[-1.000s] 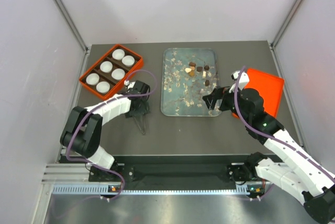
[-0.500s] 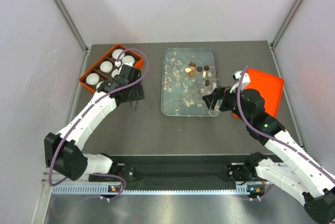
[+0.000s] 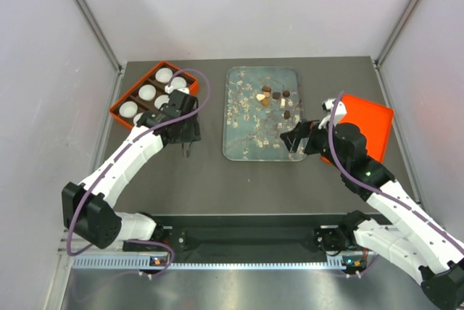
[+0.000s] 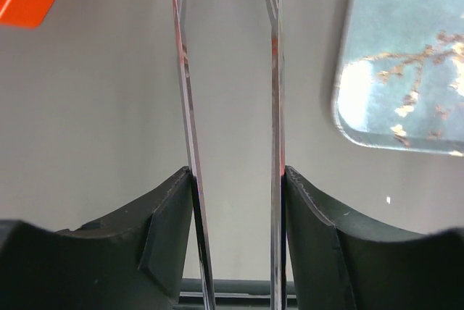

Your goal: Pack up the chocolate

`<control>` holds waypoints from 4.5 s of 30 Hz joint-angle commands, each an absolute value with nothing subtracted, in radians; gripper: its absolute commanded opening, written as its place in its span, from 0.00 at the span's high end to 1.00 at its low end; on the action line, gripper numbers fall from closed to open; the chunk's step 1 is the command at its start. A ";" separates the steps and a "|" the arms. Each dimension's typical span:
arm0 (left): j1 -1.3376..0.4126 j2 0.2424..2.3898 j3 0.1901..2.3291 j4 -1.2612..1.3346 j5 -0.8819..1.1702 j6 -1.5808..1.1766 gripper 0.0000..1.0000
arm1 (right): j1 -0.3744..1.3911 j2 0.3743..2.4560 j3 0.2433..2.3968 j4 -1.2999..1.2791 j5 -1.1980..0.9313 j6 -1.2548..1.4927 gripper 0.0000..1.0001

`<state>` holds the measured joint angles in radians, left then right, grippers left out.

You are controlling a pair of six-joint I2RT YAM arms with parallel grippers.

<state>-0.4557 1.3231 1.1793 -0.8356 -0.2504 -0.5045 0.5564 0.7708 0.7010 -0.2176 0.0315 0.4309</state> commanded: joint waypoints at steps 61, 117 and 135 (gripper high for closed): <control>-0.881 1.921 1.730 -0.554 -0.199 -0.414 0.67 | 0.569 0.607 0.793 -0.396 0.428 0.399 0.00; -0.055 2.184 2.052 -0.606 -0.321 -0.215 0.62 | 0.569 0.663 0.781 -0.359 0.345 0.357 0.00; -0.055 2.194 2.046 -0.603 -0.319 -0.198 0.57 | 0.569 0.657 0.769 -0.356 0.360 0.351 0.00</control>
<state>-0.0631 2.2044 2.0346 -0.6495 -0.3153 -0.2115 0.5564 0.6685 0.7464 -0.4080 0.3401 0.3653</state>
